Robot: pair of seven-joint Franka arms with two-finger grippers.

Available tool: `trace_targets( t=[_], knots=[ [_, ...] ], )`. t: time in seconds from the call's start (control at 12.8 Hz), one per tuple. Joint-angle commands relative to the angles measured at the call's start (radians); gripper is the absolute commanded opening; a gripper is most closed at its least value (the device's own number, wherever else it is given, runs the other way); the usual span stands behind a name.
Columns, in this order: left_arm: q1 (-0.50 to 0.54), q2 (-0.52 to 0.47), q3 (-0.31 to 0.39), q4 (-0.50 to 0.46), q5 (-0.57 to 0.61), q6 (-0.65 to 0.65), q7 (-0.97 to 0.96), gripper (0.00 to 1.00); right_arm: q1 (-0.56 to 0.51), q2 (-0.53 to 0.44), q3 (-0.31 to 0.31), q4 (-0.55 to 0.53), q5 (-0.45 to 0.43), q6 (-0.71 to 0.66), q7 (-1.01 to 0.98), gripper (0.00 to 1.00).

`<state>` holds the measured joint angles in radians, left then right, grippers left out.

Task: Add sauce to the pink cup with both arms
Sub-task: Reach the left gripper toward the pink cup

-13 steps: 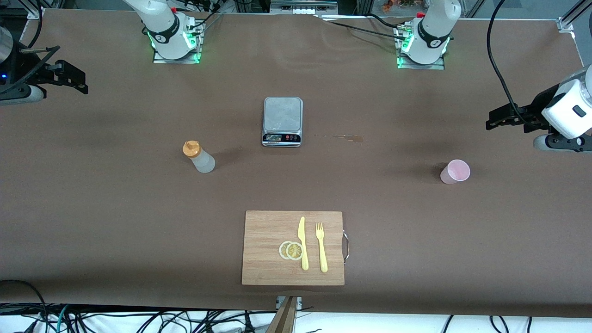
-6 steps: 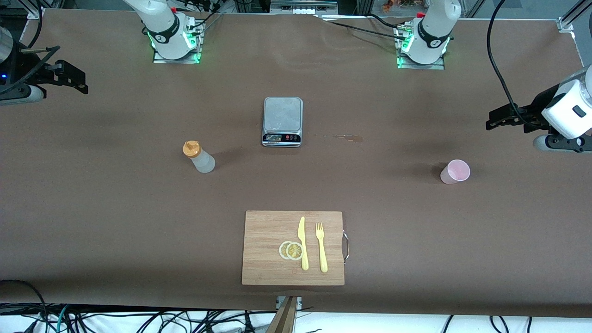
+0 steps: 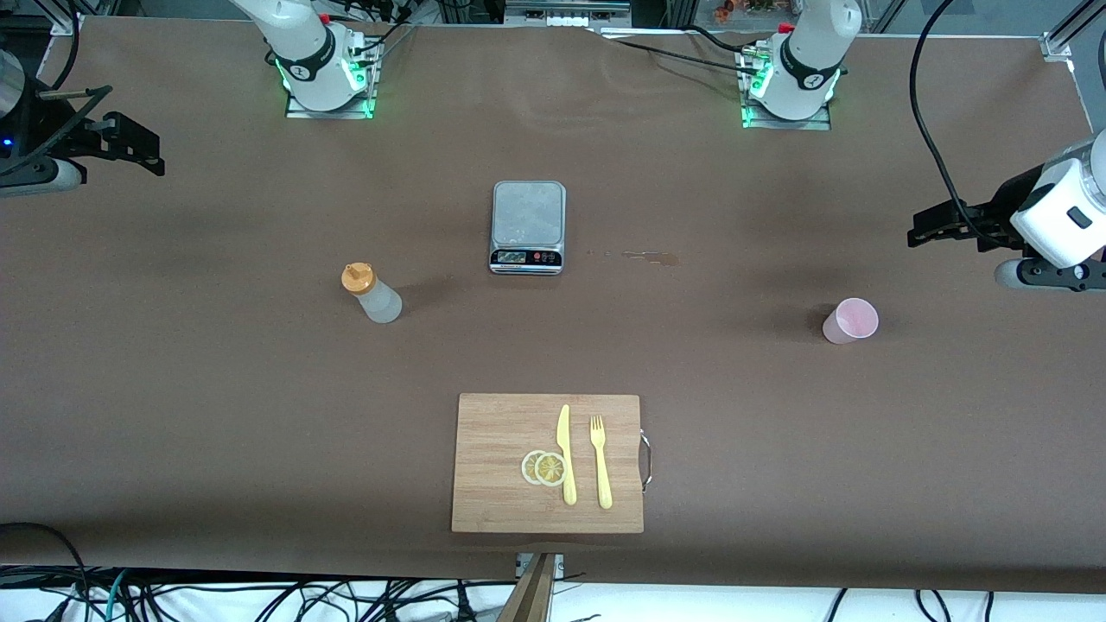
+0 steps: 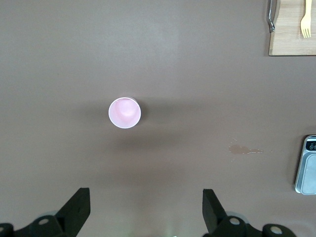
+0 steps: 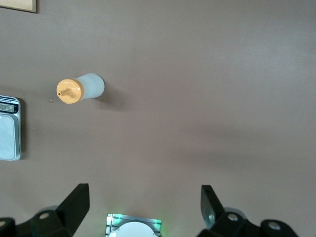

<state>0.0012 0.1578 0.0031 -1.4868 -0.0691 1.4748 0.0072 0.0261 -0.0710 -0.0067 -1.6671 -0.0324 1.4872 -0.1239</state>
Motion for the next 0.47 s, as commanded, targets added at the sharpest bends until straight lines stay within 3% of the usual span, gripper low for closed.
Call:
trace_targets(
  t=[0.0, 0.39],
  knots=[
    [0.029, 0.054, 0.008, 0.051, 0.017, -0.018, 0.008, 1.00, -0.005, 0.007, -0.003, 0.018, 0.008, -0.005, -0.002, 1.00],
    [0.106, 0.179, 0.008, 0.051, 0.022, 0.033, 0.078, 1.00, -0.006, 0.007, -0.003, 0.018, 0.008, -0.005, -0.002, 1.00]
  ],
)
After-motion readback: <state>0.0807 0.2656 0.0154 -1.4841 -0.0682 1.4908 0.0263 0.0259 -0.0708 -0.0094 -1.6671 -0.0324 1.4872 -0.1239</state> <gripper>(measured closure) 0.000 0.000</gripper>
